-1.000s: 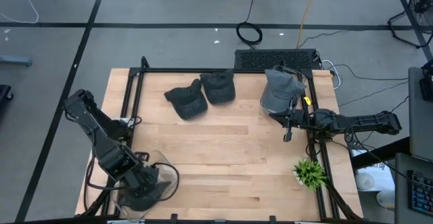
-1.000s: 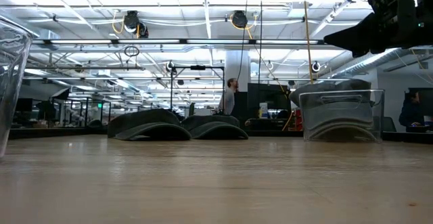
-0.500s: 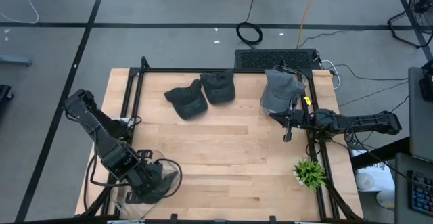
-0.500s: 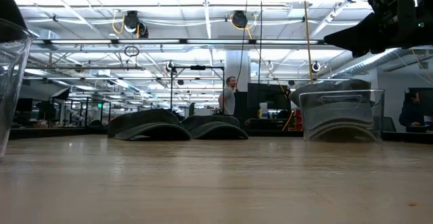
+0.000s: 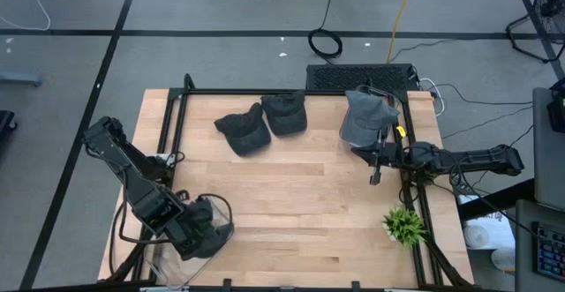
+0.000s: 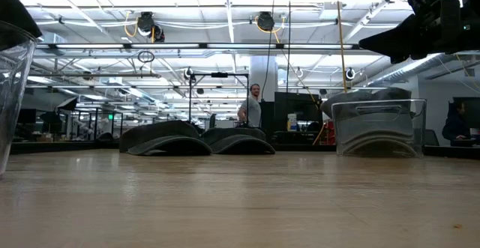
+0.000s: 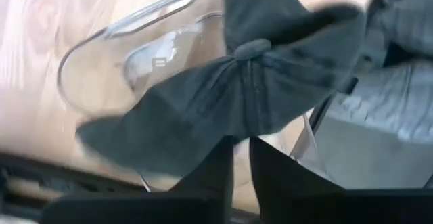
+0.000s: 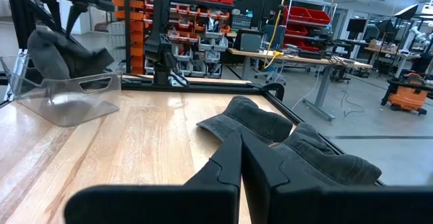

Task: Pick & Place hat
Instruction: Put the bottom black cap into the bottom transparent bin

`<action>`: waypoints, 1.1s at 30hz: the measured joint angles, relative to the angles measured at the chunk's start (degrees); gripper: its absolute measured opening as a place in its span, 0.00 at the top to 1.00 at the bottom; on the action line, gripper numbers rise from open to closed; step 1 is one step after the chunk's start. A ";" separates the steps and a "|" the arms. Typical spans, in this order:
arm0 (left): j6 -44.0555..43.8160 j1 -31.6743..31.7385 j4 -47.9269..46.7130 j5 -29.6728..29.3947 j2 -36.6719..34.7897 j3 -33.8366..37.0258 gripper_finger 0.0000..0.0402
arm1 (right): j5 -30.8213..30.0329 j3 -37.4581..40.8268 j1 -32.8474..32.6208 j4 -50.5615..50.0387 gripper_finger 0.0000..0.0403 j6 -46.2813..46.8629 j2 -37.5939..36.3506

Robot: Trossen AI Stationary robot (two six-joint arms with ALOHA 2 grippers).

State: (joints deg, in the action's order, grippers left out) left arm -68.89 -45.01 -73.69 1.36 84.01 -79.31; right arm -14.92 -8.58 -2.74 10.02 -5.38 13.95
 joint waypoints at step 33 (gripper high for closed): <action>8.77 3.76 14.00 -10.91 -1.04 -0.07 0.73 | 0.00 0.00 0.01 0.00 1.00 0.02 -0.02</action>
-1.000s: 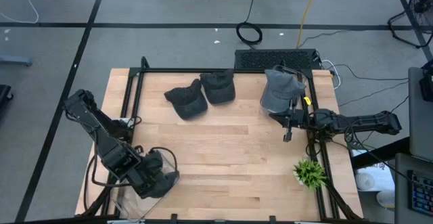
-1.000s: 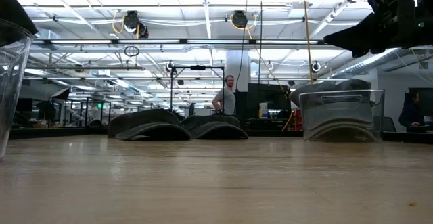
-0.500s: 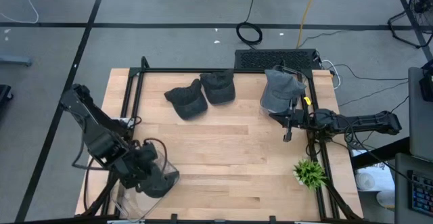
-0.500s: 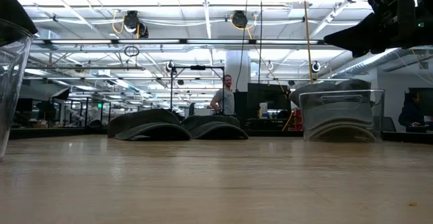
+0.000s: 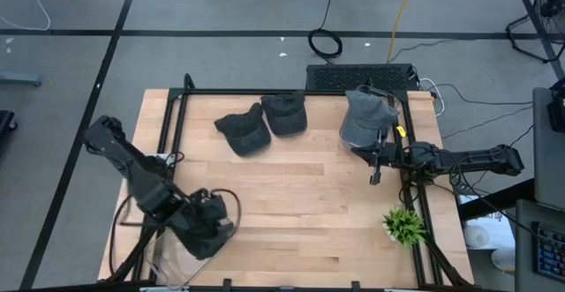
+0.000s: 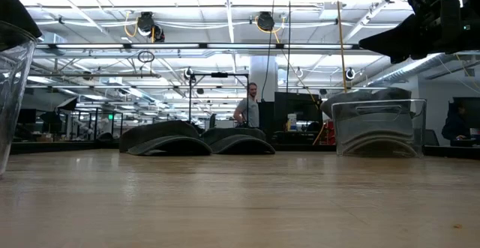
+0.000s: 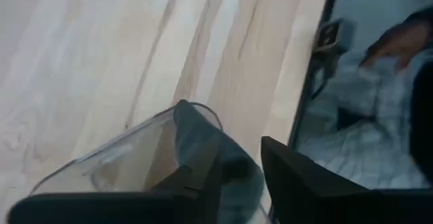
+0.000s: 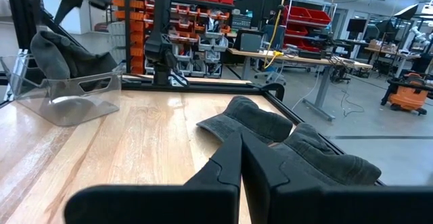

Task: Pick & Place hat
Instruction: Put the bottom black cap into the bottom transparent bin

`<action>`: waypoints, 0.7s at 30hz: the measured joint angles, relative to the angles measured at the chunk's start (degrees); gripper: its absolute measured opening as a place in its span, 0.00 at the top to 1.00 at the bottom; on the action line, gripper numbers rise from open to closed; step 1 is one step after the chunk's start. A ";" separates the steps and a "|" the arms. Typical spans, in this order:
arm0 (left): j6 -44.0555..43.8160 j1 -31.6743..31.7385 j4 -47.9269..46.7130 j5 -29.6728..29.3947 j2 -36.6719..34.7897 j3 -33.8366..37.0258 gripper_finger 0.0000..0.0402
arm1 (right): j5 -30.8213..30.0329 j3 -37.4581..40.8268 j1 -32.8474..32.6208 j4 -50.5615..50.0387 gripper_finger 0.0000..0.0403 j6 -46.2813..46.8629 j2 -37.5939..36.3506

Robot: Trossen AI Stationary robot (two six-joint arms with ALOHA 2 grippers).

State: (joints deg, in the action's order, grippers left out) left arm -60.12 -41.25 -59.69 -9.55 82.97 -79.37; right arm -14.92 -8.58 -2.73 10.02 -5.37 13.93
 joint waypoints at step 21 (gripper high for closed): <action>9.51 7.05 -0.31 15.99 12.53 0.04 0.93 | 0.00 0.00 -0.01 0.02 1.00 0.00 0.11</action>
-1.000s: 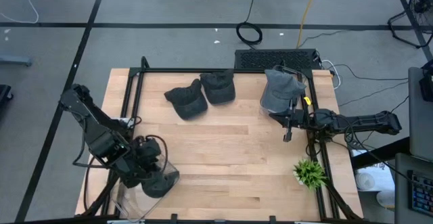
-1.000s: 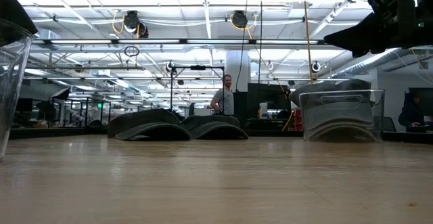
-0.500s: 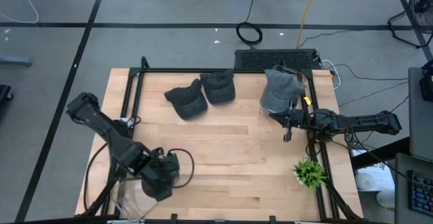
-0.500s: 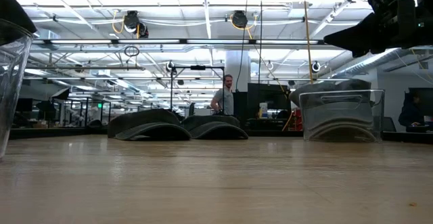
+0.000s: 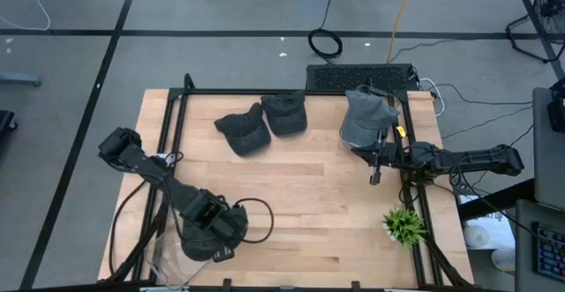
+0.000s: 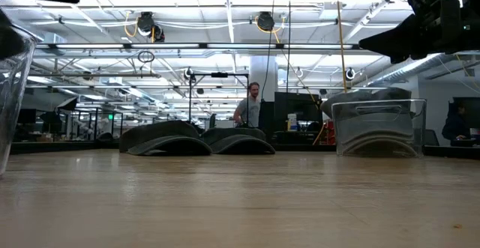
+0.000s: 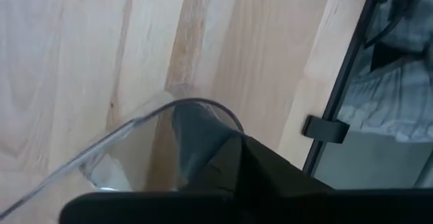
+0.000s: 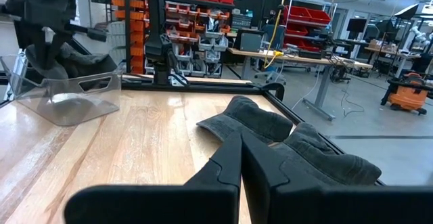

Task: Pick & Place hat
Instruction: Put the bottom black cap into the bottom transparent bin

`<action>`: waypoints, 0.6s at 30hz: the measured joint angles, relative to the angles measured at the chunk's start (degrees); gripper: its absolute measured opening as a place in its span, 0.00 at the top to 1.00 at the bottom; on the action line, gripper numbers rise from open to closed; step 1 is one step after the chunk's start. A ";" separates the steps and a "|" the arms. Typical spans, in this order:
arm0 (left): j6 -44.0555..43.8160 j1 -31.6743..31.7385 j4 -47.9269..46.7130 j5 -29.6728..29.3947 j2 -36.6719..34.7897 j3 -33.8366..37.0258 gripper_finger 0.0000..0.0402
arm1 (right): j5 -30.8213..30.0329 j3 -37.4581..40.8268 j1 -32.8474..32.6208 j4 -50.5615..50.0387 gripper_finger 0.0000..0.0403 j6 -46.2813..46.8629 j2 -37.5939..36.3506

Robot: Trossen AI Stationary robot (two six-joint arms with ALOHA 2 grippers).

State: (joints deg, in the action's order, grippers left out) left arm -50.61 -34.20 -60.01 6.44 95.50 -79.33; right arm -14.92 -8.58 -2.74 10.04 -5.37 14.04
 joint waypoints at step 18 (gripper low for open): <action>0.99 3.51 -1.51 6.80 2.80 0.02 0.95 | 0.00 0.00 0.02 -0.02 1.00 0.00 0.02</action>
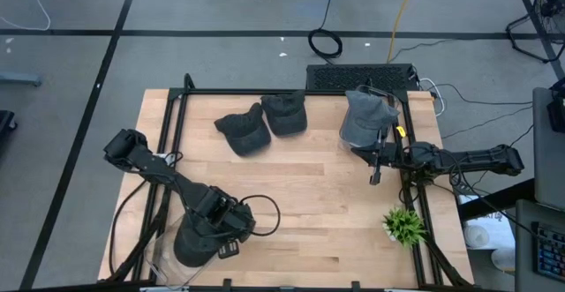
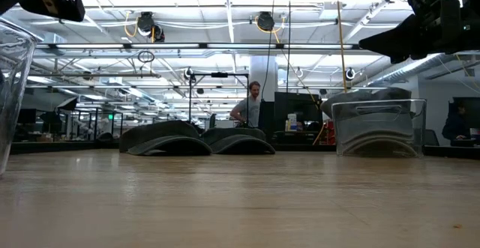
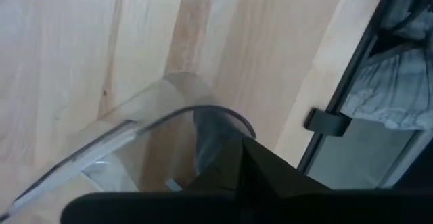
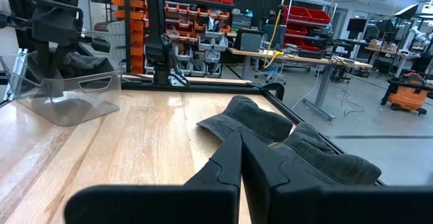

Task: Pick & Place hat
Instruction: Put the bottom black cap into the bottom transparent bin

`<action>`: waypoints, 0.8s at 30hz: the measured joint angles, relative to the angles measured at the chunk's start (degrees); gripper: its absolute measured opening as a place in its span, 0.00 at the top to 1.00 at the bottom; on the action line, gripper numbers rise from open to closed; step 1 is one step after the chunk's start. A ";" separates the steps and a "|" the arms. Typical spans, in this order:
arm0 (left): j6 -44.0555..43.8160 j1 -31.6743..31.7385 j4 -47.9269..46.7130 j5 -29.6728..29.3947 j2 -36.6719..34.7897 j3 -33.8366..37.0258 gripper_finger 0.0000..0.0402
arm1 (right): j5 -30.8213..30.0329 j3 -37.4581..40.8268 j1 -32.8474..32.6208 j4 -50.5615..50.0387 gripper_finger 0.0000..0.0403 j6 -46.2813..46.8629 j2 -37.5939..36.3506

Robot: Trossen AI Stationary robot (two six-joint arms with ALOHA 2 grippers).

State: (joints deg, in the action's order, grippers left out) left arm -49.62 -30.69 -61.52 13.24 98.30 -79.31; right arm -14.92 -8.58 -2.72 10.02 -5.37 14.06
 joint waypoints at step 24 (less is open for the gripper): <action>-32.61 -20.39 -2.82 -18.15 -12.47 0.00 0.99 | 0.00 0.00 0.00 0.02 1.00 -0.02 0.00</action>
State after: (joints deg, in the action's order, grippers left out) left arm -82.22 -51.08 -64.33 -4.90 85.83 -79.31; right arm -14.92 -8.58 -2.72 10.04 -5.38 14.06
